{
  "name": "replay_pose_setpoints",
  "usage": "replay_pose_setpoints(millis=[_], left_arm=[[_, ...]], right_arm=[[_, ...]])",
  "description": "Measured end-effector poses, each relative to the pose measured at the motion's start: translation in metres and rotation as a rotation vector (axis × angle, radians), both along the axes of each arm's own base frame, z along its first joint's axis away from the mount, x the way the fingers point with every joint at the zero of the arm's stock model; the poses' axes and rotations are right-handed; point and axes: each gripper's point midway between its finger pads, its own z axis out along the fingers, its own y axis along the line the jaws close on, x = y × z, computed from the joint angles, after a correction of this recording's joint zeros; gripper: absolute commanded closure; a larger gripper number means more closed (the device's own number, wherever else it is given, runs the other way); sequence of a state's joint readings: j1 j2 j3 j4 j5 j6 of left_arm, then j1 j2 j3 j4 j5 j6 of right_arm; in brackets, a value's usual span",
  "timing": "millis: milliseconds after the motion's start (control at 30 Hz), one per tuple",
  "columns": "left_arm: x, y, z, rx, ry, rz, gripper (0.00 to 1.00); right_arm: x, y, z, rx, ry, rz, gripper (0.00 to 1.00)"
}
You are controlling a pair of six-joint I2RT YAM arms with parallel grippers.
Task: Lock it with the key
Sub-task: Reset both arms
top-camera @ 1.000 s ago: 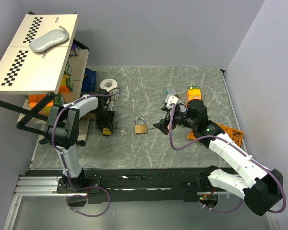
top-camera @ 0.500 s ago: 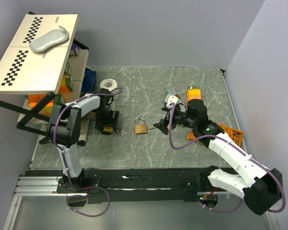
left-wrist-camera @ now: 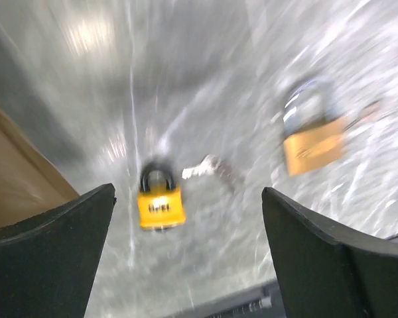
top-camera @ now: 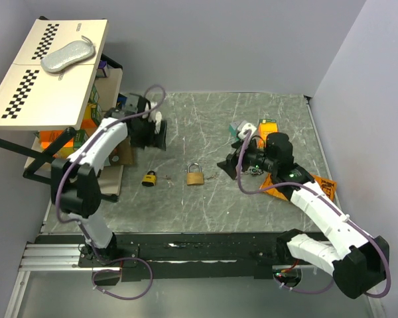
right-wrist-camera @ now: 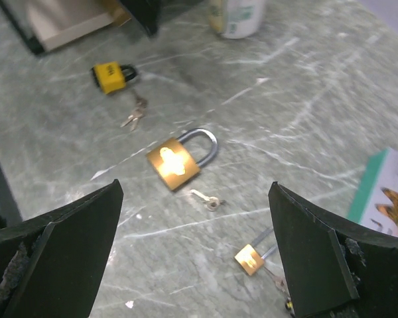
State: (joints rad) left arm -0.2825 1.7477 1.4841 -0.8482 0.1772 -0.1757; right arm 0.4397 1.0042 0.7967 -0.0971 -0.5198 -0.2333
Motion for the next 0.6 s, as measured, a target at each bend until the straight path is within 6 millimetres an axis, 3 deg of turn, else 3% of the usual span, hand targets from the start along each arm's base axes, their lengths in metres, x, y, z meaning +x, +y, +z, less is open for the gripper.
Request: replay_pose_setpoints(millis=[167, 267, 367, 600], left_arm=[[0.037, -0.018, 0.093, -0.053, -0.342, -0.068, 0.04], [0.048, -0.034, 0.128, -0.087, -0.488, -0.111, 0.04], [0.052, -0.046, 0.130, -0.106, -0.542, -0.142, 0.04], [0.049, -0.057, 0.072, -0.085, -0.454, -0.174, 0.04]], right_arm=[[0.025, -0.028, 0.022, 0.102, 0.043, -0.155, 0.01], [0.043, -0.047, 0.031, 0.180, 0.086, -0.257, 0.01], [0.058, -0.062, 0.026, 0.228, 0.139, -0.335, 0.01], [0.066, -0.069, 0.010, 0.240, 0.203, -0.382, 0.01]])
